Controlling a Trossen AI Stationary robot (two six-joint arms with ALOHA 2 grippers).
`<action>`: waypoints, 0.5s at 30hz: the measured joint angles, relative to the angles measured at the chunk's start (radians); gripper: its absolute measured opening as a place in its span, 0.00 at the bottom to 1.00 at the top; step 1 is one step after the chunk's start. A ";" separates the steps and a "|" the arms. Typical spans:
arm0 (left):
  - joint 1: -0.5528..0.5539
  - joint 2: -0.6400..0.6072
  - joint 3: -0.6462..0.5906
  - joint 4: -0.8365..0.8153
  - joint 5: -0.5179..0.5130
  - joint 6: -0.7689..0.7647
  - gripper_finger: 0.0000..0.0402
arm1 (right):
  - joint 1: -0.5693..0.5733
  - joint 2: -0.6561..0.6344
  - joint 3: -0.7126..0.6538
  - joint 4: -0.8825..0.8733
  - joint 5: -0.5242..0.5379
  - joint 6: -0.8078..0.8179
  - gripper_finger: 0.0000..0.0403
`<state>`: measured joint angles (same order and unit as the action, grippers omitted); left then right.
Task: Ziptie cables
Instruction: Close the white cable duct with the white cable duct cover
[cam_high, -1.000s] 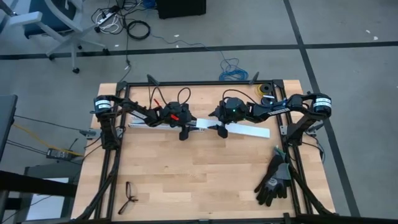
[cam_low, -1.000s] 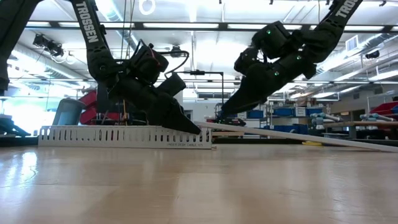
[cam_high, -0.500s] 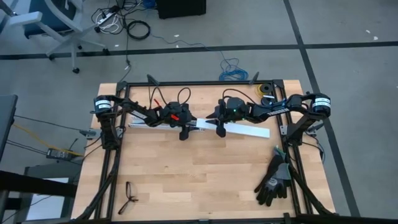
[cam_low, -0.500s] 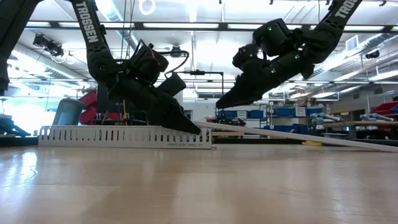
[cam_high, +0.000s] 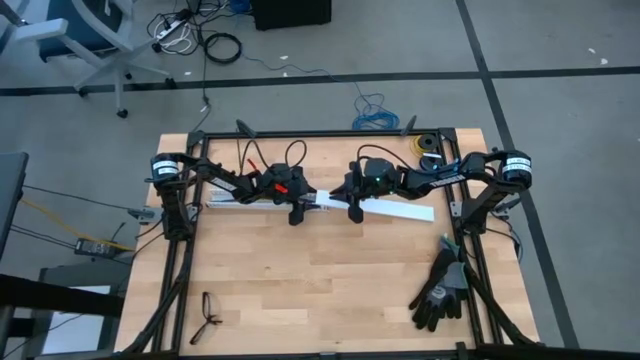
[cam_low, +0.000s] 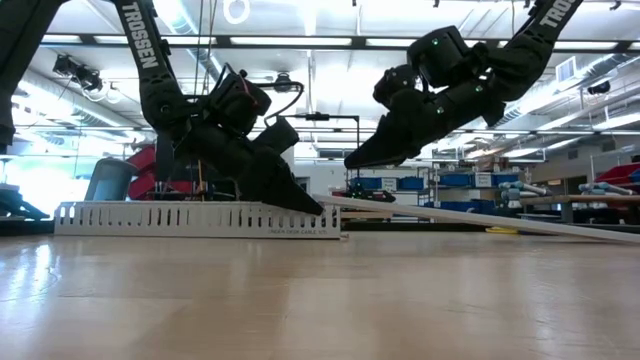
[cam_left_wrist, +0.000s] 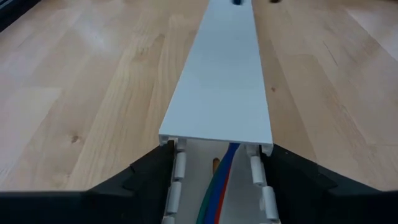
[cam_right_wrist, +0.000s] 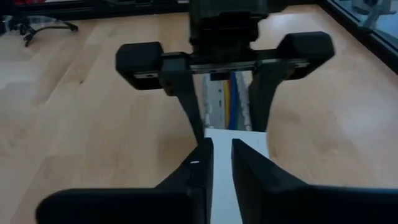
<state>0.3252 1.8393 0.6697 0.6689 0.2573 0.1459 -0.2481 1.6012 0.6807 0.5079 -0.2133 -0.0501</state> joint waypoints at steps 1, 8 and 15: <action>0.000 0.000 0.000 0.000 0.000 0.000 0.60 | 0.000 0.000 0.000 0.000 0.000 0.002 0.13; 0.000 0.000 0.000 -0.014 0.001 0.002 0.71 | 0.000 0.000 0.000 0.000 0.001 0.006 0.16; 0.000 0.000 0.000 -0.011 0.001 -0.006 0.75 | 0.000 0.000 0.000 0.000 0.001 0.007 0.16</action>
<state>0.3252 1.8393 0.6693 0.6575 0.2584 0.1398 -0.2485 1.6012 0.6807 0.5079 -0.2123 -0.0429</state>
